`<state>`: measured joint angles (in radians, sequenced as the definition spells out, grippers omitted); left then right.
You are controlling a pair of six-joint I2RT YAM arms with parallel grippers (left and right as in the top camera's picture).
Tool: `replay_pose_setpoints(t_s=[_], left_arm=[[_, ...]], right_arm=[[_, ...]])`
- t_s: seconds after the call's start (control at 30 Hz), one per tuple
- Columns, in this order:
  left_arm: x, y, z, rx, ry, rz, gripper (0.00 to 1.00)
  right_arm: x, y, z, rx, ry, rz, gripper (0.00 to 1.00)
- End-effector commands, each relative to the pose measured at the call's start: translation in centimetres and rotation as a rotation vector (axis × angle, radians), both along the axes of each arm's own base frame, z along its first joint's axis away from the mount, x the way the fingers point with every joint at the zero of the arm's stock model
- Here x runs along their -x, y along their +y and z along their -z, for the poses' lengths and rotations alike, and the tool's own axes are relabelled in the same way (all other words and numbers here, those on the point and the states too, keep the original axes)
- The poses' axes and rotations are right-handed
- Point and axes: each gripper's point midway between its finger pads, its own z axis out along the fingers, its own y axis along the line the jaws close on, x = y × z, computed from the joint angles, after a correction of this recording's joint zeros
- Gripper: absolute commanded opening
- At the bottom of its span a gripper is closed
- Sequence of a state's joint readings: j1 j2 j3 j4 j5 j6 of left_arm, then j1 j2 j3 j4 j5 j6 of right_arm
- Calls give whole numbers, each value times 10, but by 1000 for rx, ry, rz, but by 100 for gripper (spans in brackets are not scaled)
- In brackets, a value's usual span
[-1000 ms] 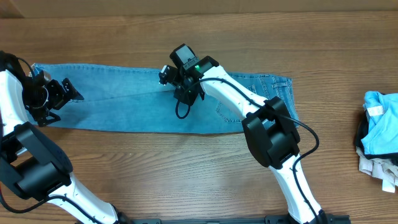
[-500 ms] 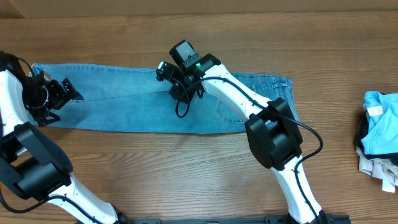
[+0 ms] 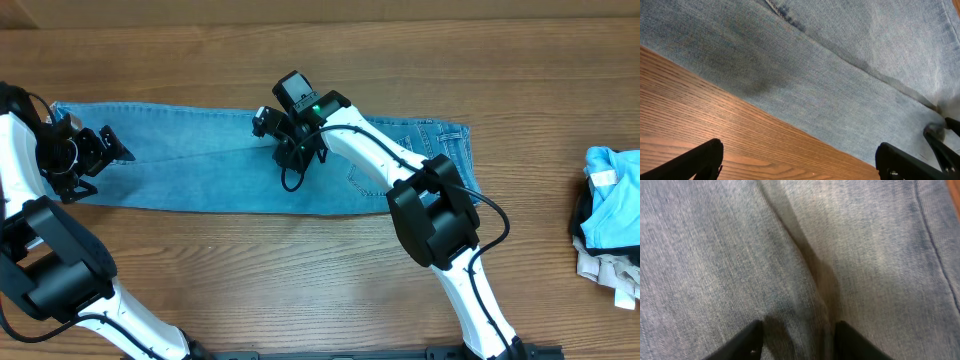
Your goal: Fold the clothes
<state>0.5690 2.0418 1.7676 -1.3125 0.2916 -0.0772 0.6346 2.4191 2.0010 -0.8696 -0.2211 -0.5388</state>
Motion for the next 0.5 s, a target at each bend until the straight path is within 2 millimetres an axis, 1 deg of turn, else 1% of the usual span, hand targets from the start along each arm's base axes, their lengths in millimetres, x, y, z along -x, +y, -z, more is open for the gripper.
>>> replay_pose_setpoints(t_s=[0.0, 0.03, 0.07, 0.1, 0.13, 0.17, 0.2, 0.27, 0.3, 0.33, 0.37, 0.43, 0.47], left_arm=[[-1, -1, -13, -23, -24, -9, 100], [-1, -1, -13, -23, -24, -9, 100], [-1, -1, -13, -23, -24, -9, 100], [-1, -1, -13, -24, -24, -9, 100], [-1, -1, -13, -24, -24, -9, 100], [-1, -1, -13, -24, -24, -9, 100], [-1, -1, -13, -24, -24, -9, 100], [-2, -1, -13, -25, -25, -9, 100], [-2, -1, -13, -25, -26, -9, 100], [-2, -1, -13, -25, -26, -9, 100], [-2, -1, -13, -25, -26, -9, 100], [-1, 0, -12, -32, -22, -7, 100], [-1, 1, -12, -36, -20, -5, 100]], right_arm=[[-1, 2, 8, -3, 11, -1, 32], [-1, 2, 7, -3, 10, -1, 20], [-1, 2, 7, -2, 11, 4, 5], [-5, 1, 4, -2, 11, 45, 4], [-7, 0, 0, 0, 1, 50, 4], [-11, 0, -9, 1, -22, 56, 4], [-20, -1, -24, 3, -71, 68, 4], [-43, -1, -69, -9, -204, 106, 4], [-54, -2, -82, -13, -249, 143, 4], [-76, -6, -104, -44, -321, 241, 4], [-86, -8, -111, -68, -346, 273, 4], [-102, -23, -113, -100, -339, 363, 4], [-113, -37, -114, -127, -324, 449, 4]])
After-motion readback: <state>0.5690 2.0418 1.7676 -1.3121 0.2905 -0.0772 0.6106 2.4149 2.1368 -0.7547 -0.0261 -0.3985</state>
